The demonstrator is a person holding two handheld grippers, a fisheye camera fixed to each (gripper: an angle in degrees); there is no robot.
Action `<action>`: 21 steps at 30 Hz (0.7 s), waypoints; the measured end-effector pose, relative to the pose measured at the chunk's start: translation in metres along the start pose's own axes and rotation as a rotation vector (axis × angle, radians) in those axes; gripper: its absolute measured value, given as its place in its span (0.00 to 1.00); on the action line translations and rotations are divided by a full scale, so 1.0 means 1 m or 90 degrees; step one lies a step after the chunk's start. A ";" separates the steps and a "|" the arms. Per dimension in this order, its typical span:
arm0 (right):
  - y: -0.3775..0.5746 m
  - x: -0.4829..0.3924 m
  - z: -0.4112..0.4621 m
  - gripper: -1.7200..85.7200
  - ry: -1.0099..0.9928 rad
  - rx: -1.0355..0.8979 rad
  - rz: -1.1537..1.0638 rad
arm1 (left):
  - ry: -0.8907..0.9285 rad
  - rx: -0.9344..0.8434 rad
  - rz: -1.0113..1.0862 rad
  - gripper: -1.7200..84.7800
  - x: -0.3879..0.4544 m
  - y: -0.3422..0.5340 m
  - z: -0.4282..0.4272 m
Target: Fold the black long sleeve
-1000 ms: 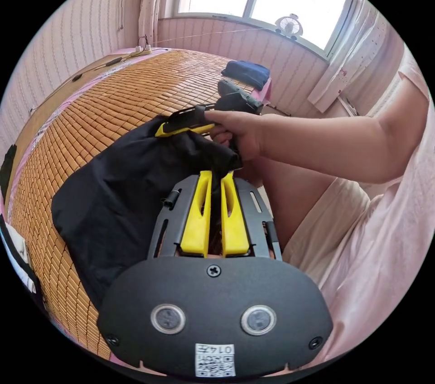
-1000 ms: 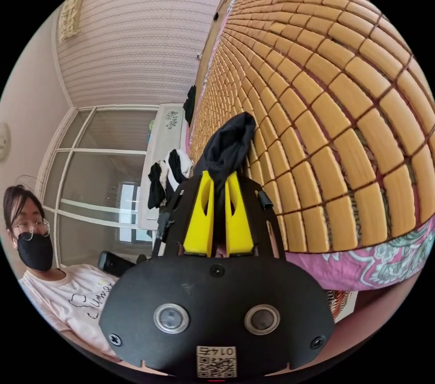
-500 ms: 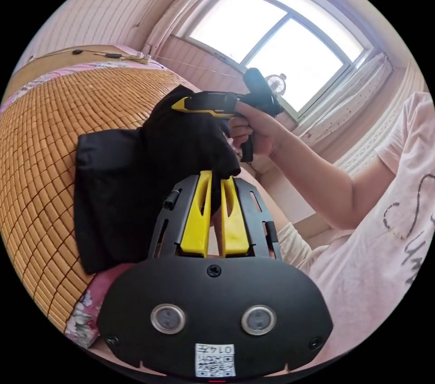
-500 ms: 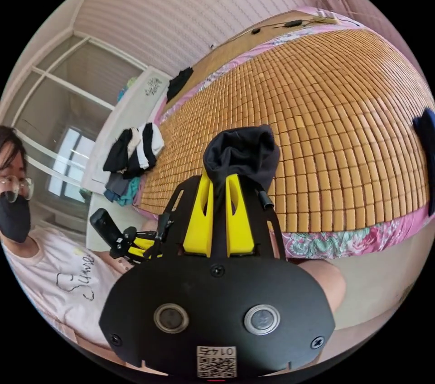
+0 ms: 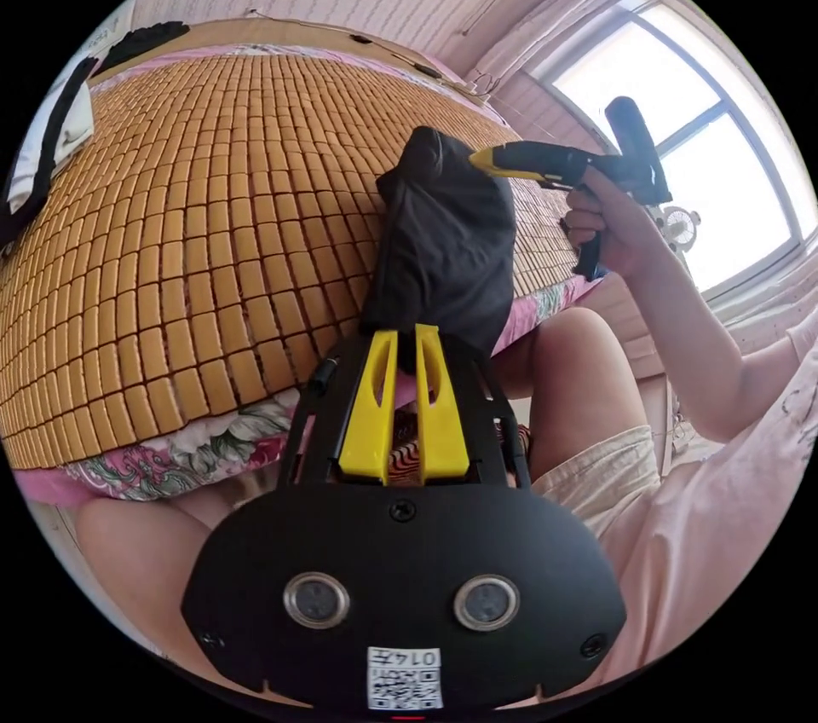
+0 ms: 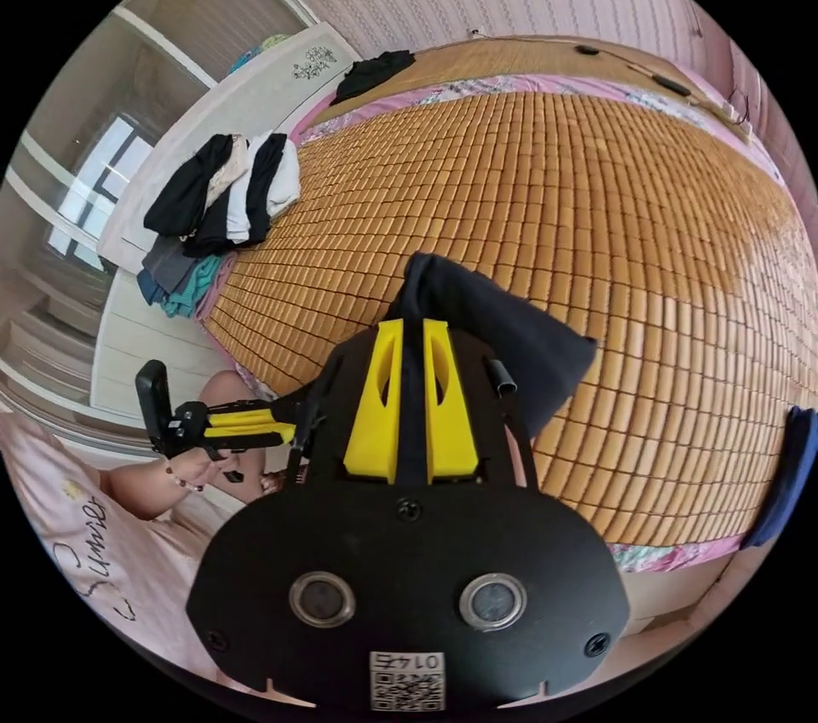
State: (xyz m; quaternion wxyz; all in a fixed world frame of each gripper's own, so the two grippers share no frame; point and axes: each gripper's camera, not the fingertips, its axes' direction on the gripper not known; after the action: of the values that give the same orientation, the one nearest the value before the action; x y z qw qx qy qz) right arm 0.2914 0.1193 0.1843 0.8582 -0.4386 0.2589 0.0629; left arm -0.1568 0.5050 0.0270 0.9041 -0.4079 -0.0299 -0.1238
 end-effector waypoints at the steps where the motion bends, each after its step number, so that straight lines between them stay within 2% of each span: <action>1: -0.006 -0.010 0.008 0.08 0.022 -0.006 -0.020 | 0.005 0.002 -0.004 0.06 -0.002 0.000 0.000; 6: -0.037 -0.048 0.057 0.13 0.141 -0.016 -0.077 | 0.005 -0.012 -0.032 0.04 -0.016 -0.002 0.000; 10: -0.061 -0.044 0.115 0.09 0.224 -0.089 -0.064 | -0.041 0.013 -0.020 0.01 -0.019 -0.001 -0.007; 13: -0.077 -0.030 0.154 0.09 0.182 -0.143 -0.045 | -0.065 0.026 0.005 0.01 -0.015 -0.006 -0.005; 16: -0.082 -0.026 0.174 0.09 0.156 -0.147 -0.048 | -0.044 0.034 0.036 0.01 -0.005 -0.017 0.009; 19: -0.085 -0.023 0.169 0.09 0.115 -0.147 -0.023 | -0.057 0.022 0.071 0.01 0.004 -0.029 0.037; 21: -0.080 -0.021 0.149 0.08 0.082 -0.108 0.002 | -0.108 -0.030 0.087 0.01 0.003 -0.034 0.069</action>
State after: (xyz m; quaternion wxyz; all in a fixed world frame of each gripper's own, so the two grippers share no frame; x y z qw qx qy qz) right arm 0.3581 0.1901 0.3245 0.7995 -0.5124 0.3081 0.0575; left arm -0.1588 0.5345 0.0980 0.8948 -0.4390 -0.0758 -0.0279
